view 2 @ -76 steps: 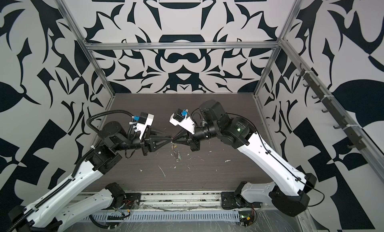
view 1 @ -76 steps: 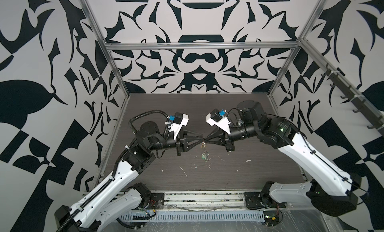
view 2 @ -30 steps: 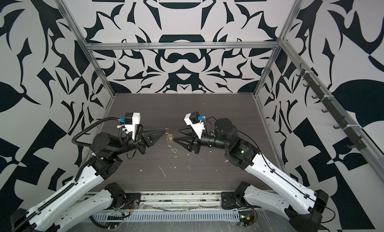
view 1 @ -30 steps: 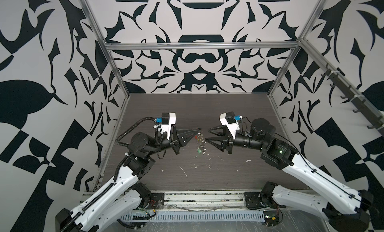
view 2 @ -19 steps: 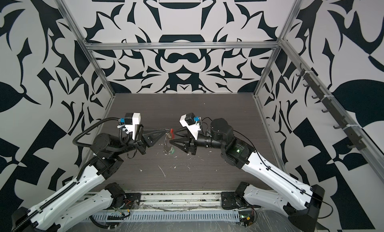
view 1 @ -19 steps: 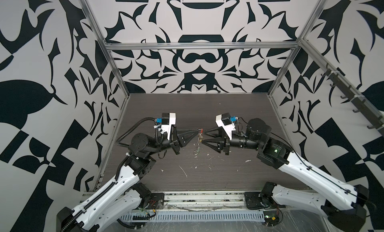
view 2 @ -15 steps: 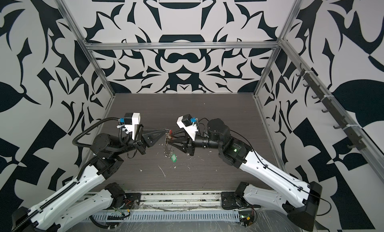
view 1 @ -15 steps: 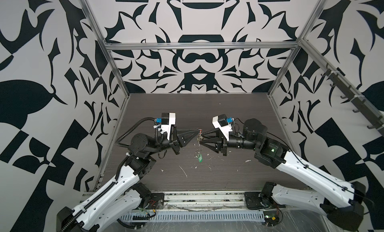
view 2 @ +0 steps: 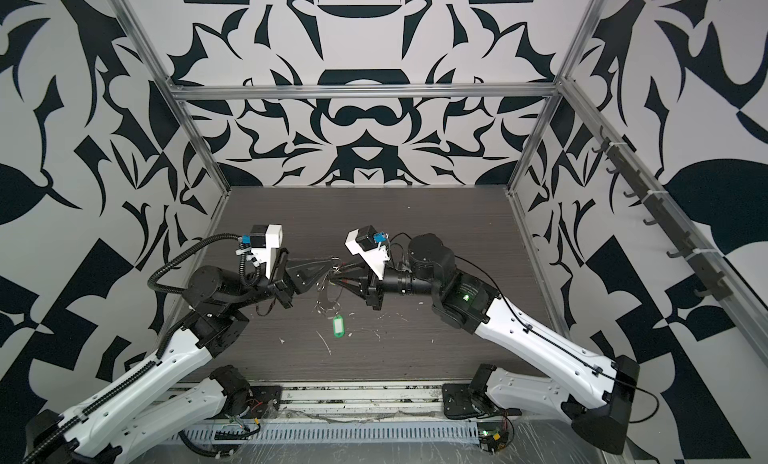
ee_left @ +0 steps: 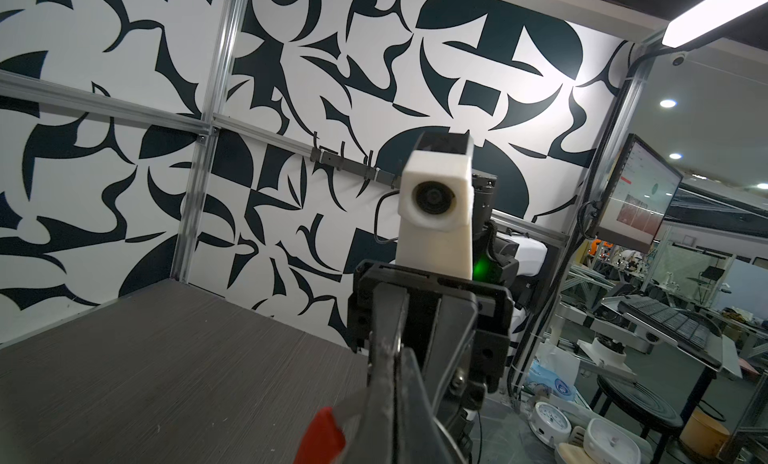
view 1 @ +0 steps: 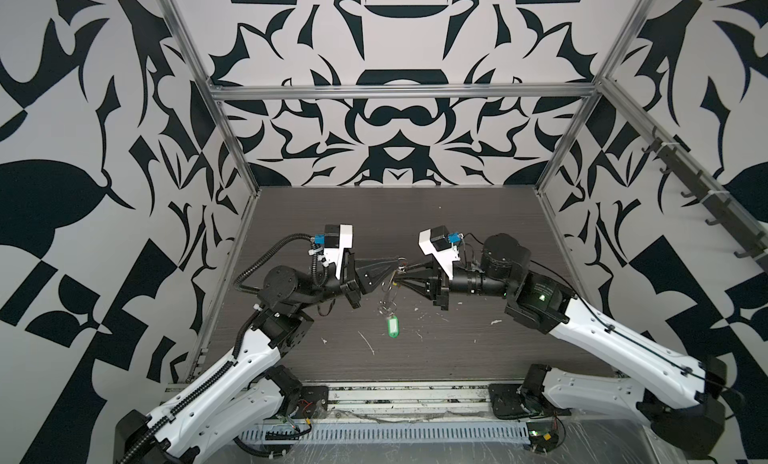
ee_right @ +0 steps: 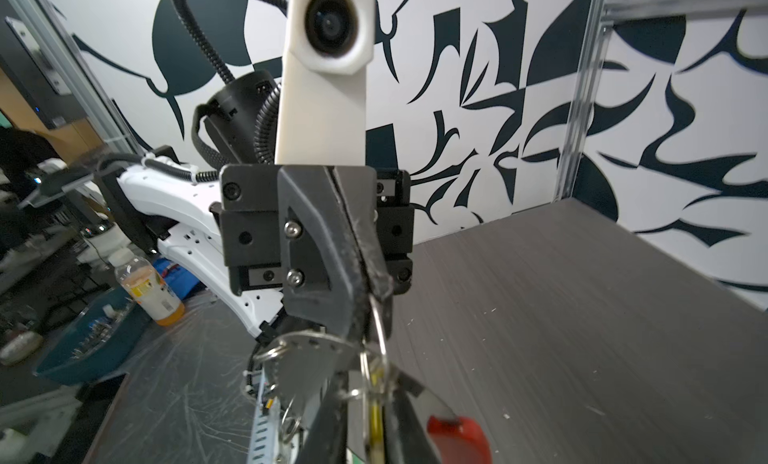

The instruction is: Remove the keys from the keyring

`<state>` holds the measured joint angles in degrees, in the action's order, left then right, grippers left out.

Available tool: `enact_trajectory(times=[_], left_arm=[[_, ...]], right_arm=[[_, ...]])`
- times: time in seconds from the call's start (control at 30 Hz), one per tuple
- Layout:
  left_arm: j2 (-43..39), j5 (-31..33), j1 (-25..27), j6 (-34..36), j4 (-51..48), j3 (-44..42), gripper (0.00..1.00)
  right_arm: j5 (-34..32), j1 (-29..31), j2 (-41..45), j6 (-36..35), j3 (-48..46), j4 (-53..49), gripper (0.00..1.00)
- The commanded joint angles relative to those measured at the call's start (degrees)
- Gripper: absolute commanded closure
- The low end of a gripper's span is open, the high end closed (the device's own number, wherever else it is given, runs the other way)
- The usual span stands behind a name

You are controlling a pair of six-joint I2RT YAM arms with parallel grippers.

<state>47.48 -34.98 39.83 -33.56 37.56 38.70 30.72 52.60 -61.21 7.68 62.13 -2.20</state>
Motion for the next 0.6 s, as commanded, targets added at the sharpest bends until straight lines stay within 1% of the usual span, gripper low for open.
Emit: enact_trajectory(times=[0.0,0.07,0.3,0.4,0.47,0.57], left_arm=[[-0.68,-0.27,0.07,-0.63,2.61,-0.70,1.00],[-1.03,-0.17,0.07,-0.47,2.27,-0.62,1.00],[-3.13,0.27,0.07,2.04,-1.47,-0.22,1.00],[-3.75,0.40,0.07,2.79,-2.64,-0.20,1.00],[-4.01,0.32,0.07,3.19,-3.35,-0.13,1.00],[-4.41,-0.39,0.07,4.21,-5.08,0.29,1.00]], right_arm=[[-0.09,0.57,-0.08,-0.56,2.82,2.10,0.91],[-0.56,0.67,0.03,-0.65,2.82,1.73,0.93],[-2.32,0.76,1.90,-1.43,2.95,-1.82,0.94],[-2.99,0.78,2.71,-1.96,3.16,-2.96,0.97],[-2.95,0.80,3.07,-2.31,3.48,-3.89,0.99],[-2.18,0.75,3.44,-3.10,4.34,-5.78,1.00]])
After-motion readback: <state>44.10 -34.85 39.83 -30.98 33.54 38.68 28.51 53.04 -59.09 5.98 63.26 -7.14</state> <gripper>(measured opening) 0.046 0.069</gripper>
